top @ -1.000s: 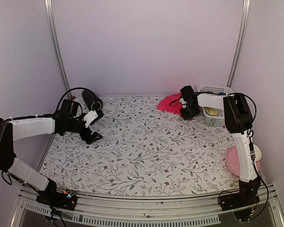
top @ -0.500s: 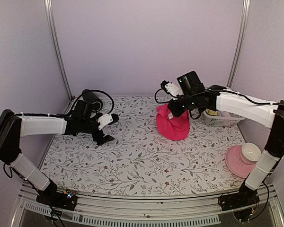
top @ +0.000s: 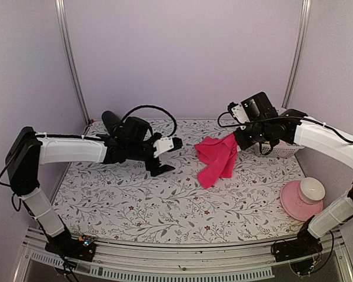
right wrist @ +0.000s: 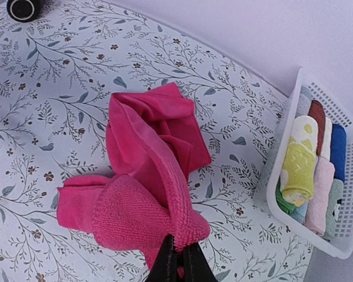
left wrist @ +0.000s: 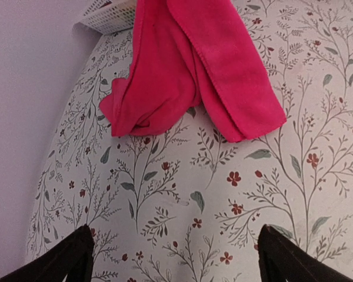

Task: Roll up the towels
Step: Adjust the towel at the center of the board.

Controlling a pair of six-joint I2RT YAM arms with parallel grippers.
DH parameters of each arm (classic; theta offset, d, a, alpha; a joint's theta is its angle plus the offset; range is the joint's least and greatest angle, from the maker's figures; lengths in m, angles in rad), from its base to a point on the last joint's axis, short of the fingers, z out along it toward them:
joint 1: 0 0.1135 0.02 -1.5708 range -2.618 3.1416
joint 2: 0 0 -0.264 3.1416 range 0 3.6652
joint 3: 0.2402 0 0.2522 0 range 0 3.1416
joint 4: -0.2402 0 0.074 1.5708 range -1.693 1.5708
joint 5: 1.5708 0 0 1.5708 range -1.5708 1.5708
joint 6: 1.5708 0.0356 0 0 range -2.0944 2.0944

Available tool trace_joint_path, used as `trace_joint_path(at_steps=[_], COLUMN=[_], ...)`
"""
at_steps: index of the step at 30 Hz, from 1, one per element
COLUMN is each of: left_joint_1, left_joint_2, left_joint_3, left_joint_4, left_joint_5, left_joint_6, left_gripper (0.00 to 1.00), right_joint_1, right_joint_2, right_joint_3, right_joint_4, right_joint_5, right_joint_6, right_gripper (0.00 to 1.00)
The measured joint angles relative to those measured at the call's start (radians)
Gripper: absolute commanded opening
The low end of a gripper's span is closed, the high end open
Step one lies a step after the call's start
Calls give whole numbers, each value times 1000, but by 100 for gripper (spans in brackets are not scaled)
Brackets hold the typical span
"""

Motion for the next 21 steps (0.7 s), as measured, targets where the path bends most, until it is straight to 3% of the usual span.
trace_joint_path(at_steps=[10,17,21], left_joint_1=[-38,-64,-71], left_joint_2=[193,461,562], left_joint_3=[252,624,747], left_joint_4=[-58,-188,-272], left_joint_5=[-29,-23,29], left_joint_6=[-55,-36,27], left_gripper=[97,97,97], right_joint_1=[0,0,0], right_joint_2=[-237,-192,-181], right_joint_3=[-5,-74,-136], right_joint_4=[-193,-232,-261], right_joint_5=[204,221,222], right_joint_6=[121,161,184], right_gripper=[2,2,2])
